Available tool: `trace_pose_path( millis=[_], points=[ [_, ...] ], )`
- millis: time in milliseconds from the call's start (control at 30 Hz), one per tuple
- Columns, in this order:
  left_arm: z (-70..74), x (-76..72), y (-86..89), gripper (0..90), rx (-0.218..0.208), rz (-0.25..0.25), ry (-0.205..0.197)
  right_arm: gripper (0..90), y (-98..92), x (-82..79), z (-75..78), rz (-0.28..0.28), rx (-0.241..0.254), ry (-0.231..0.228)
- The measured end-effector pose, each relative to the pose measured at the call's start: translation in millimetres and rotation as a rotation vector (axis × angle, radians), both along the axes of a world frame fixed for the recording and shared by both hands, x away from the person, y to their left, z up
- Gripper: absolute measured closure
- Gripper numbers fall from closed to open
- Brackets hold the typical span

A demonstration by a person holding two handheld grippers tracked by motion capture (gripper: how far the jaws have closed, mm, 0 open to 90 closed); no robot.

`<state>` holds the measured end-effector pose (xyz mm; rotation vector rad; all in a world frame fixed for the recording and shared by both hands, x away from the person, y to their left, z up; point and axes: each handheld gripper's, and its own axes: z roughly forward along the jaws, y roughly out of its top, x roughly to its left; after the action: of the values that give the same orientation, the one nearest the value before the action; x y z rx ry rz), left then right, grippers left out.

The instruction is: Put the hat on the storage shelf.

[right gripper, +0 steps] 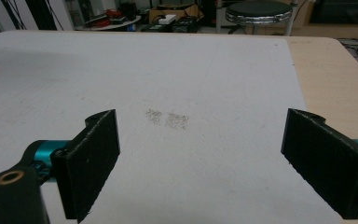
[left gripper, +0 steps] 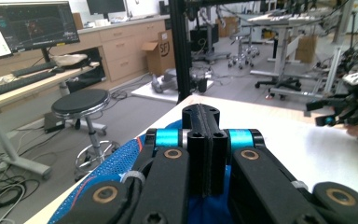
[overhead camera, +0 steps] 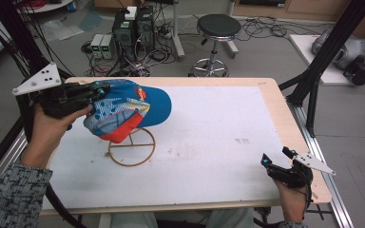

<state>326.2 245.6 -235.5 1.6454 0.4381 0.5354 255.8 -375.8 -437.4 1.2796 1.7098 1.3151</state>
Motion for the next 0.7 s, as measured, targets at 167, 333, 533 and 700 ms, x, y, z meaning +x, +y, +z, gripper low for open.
trace_pose_path(
  millis=[167,333,533,700],
  points=[
    [1.4,-7.4,4.1,89.7,0.002,0.003,-0.009,10.5,0.8,0.1,0.0,0.001,0.003,0.000],
    [1.6,-8.9,11.1,89.7,-0.010,0.012,-0.008,10.5,0.9,0.3,-0.3,0.003,0.001,0.007],
    [-3.2,-4.6,5.4,89.6,-0.018,-0.001,-0.004,10.5,2.1,0.8,-0.1,0.005,0.000,0.004],
    [-8.3,0.0,-4.1,89.6,0.004,-0.012,0.002,10.5,1.8,0.5,0.1,0.005,-0.002,0.005]
  ],
)
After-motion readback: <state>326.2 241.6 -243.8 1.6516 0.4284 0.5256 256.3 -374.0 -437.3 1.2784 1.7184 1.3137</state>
